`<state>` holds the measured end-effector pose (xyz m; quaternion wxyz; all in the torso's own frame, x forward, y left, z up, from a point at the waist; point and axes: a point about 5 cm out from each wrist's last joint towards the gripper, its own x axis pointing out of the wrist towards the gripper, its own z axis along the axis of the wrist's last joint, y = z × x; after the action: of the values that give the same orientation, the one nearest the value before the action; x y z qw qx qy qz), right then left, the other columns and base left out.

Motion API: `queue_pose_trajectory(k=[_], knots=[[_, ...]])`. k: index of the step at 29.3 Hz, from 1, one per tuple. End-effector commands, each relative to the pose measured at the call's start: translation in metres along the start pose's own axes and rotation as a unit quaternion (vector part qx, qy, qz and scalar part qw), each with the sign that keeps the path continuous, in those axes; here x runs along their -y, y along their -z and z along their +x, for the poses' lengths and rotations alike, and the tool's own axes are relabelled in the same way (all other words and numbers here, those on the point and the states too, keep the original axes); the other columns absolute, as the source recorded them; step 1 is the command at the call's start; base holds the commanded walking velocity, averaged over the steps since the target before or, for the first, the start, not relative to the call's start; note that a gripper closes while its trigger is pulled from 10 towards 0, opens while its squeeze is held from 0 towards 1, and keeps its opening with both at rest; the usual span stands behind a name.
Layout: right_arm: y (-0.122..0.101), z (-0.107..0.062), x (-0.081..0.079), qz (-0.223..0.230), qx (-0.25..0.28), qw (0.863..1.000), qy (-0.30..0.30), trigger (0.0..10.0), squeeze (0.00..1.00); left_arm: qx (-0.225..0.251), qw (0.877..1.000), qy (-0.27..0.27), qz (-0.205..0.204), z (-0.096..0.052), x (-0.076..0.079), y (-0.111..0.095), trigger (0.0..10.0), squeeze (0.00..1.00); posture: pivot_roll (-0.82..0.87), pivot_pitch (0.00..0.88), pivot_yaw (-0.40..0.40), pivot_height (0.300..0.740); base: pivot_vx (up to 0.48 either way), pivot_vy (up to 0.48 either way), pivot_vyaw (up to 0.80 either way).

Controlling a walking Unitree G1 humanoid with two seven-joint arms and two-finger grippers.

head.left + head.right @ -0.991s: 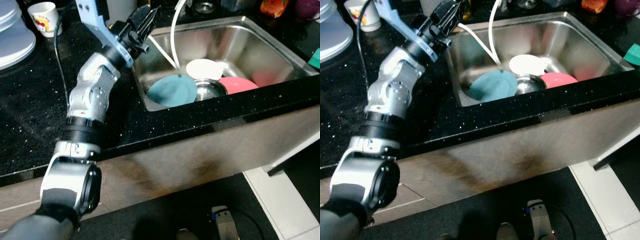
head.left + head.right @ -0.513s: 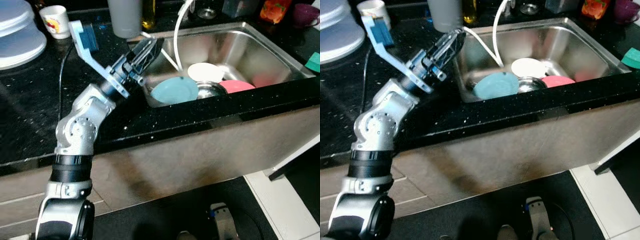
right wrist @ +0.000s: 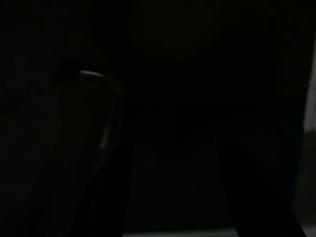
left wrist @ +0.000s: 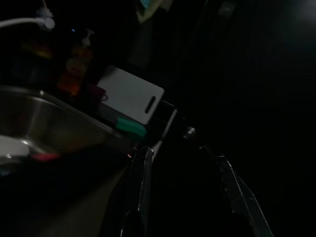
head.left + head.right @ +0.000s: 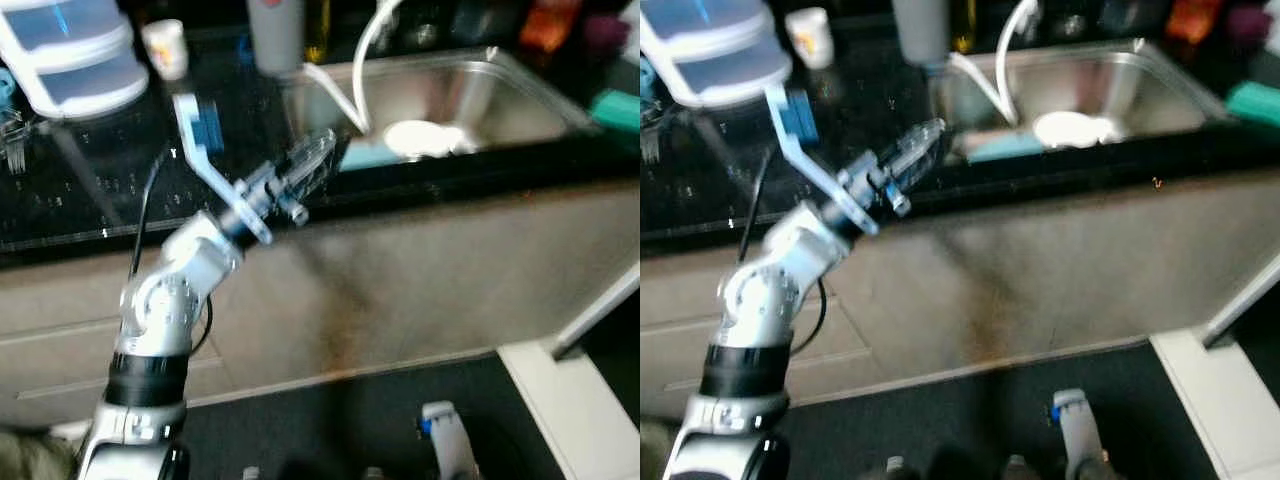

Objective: Kitchen organization

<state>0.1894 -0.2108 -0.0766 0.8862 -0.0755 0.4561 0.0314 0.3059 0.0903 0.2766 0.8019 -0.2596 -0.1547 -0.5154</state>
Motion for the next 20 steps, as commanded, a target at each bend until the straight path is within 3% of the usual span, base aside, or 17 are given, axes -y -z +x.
queue_pose_trajectory(k=[1,7,8,9,11,12,13,15,16,17,18,19,20], knots=[[0.008,0.000,-0.007,0.007,-0.013,1.000,-0.009,10.0,0.00,-0.017,0.999,-0.029,-0.003,-0.013,-0.010,0.005,10.0,0.00,0.02,0.155,0.044,0.740,-0.341,0.000,0.00],[0.008,-0.001,-0.005,0.007,-0.013,1.000,-0.009,10.0,0.00,-0.050,0.992,-0.117,0.000,-0.051,-0.043,0.025,10.0,0.00,0.01,0.156,0.040,0.740,0.000,0.000,0.00],[0.008,-0.001,-0.005,0.007,-0.013,1.000,-0.009,10.0,0.00,-0.061,0.986,-0.155,0.002,-0.066,-0.055,0.034,10.0,0.00,0.02,0.157,0.038,0.740,0.000,0.000,0.00],[0.008,-0.001,-0.005,0.007,-0.013,1.000,-0.009,10.0,0.00,-0.061,0.986,-0.155,0.002,-0.066,-0.055,0.034,10.0,0.00,0.02,0.157,0.038,0.740,0.000,0.000,0.00],[0.008,-0.001,-0.004,0.006,-0.014,1.000,-0.009,10.0,0.00,-0.084,0.961,-0.262,-0.008,-0.101,-0.082,0.054,10.0,0.00,0.01,0.155,0.036,0.740,0.000,0.000,0.00],[0.008,-0.001,-0.004,0.006,-0.014,1.000,-0.009,10.0,0.00,-0.084,0.961,-0.262,-0.008,-0.101,-0.082,0.054,10.0,0.00,0.01,0.155,0.036,0.740,0.000,0.000,0.00],[0.008,-0.001,-0.004,0.007,-0.014,1.000,-0.009,10.0,0.00,-0.096,0.944,-0.316,-0.013,-0.122,-0.092,0.065,10.0,0.00,0.01,0.155,0.036,0.740,0.000,0.000,0.00],[0.008,-0.001,-0.004,0.007,-0.014,1.000,-0.009,10.0,0.00,-0.096,0.944,-0.316,-0.013,-0.122,-0.092,0.065,10.0,0.00,0.01,0.155,0.036,0.740,0.000,0.000,0.00],[0.008,-0.001,-0.004,0.007,-0.014,1.000,-0.009,10.0,0.00,-0.099,0.936,-0.338,-0.017,-0.131,-0.096,0.070,10.0,0.00,0.01,0.155,0.036,0.740,0.000,0.000,0.00],[0.008,-0.001,-0.004,0.007,-0.014,1.000,-0.010,10.0,0.00,-0.111,0.919,-0.379,-0.025,-0.147,-0.101,0.079,10.0,0.00,0.01,0.156,0.035,0.740,0.000,0.000,0.00],[0.008,-0.001,-0.004,0.007,-0.014,1.000,-0.010,10.0,0.00,-0.111,0.919,-0.379,-0.025,-0.147,-0.101,0.079,10.0,0.00,0.01,0.156,0.035,0.740,0.000,0.000,0.00],[0.008,-0.001,-0.004,0.008,-0.014,1.000,-0.010,10.0,0.00,-0.127,0.880,-0.455,-0.049,-0.181,-0.107,0.100,10.0,0.00,0.00,0.154,0.032,0.740,0.000,0.000,0.00],[0.008,-0.001,-0.004,0.008,-0.014,1.000,-0.010,10.0,0.00,-0.127,0.880,-0.455,-0.049,-0.181,-0.107,0.100,10.0,0.00,0.00,0.154,0.032,0.740,0.000,0.000,0.00]])
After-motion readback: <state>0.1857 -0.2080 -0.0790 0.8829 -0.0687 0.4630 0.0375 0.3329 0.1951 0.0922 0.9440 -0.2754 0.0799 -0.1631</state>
